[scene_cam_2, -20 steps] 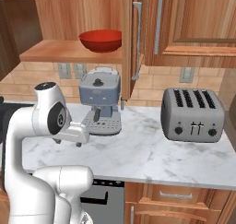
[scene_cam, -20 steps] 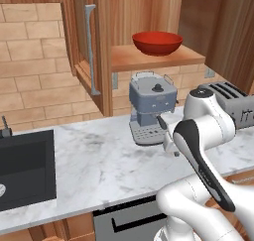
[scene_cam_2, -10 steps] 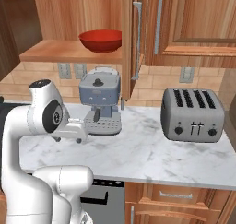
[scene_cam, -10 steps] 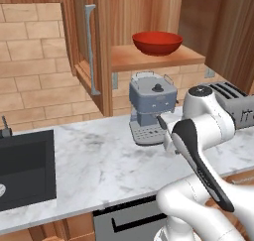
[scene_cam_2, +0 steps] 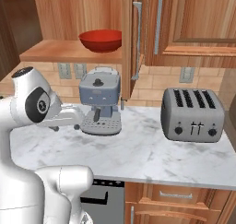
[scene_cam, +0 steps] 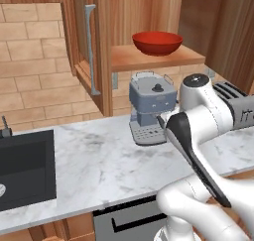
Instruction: Pick up the bowls from the cabinet and place each bowl in front of a stool on the dining counter.
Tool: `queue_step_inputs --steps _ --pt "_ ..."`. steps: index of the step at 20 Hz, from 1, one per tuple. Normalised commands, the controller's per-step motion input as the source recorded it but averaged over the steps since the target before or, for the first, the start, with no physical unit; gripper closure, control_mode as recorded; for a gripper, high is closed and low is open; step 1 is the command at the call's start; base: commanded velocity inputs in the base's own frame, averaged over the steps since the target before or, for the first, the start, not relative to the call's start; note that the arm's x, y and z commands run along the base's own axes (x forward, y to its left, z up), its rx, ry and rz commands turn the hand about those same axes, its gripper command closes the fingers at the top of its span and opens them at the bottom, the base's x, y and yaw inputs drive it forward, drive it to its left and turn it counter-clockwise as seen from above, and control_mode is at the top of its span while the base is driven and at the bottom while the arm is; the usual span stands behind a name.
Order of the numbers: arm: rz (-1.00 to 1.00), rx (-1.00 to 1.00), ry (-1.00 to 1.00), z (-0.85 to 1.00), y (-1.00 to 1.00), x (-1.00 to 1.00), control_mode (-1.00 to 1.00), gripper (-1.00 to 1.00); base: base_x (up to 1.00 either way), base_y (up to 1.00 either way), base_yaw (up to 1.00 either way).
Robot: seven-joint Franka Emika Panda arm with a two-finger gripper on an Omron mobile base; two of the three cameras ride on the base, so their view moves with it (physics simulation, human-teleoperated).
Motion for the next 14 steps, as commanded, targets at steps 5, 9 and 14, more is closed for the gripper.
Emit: queue_step_inputs --steps 5,9,14 --pt "-0.03 -0.04 0.0 0.43 0.0 0.14 -1.0 -1.0 0.0 0.0 0.0" --pt "-0.15 0.06 0.0 0.07 0.0 0.16 -1.0 -1.0 0.0 0.0 0.0" --pt "-0.26 0.11 -0.01 0.01 0.0 0.18 -1.0 -1.0 0.0 0.0 0.0"
